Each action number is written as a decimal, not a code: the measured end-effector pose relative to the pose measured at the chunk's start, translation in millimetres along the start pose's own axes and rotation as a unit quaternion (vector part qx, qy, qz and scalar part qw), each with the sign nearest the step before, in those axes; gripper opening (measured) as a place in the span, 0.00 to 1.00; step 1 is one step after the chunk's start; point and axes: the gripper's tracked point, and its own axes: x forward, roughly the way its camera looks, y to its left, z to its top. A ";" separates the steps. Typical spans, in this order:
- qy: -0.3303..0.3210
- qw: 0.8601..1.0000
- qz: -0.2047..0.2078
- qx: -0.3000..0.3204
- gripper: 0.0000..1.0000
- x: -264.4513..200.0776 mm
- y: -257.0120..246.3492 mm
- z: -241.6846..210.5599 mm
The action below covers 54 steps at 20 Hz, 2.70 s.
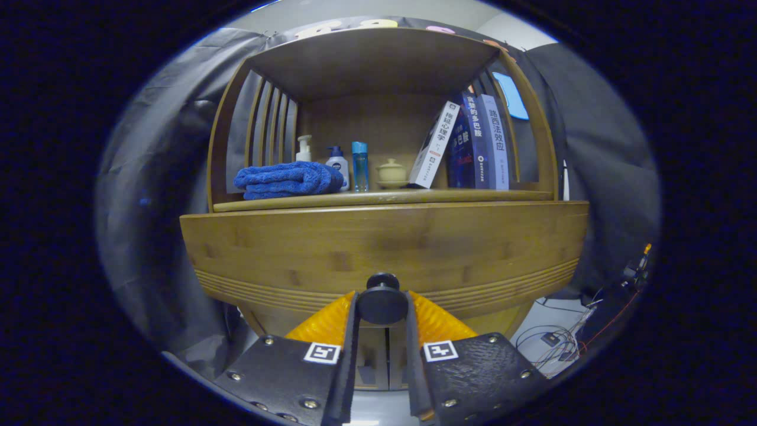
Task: Pull open the drawer, take out the items inside it, and place them on the countertop above the cabinet.
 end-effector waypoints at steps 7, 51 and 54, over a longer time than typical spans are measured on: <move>0.001 1.000 -0.005 -0.015 0.37 -41.3 2.4 -6.5; -0.078 0.996 -0.047 -0.002 0.60 -26.2 5.3 23.5; -0.054 0.997 -0.047 0.005 0.50 -28.4 3.3 14.7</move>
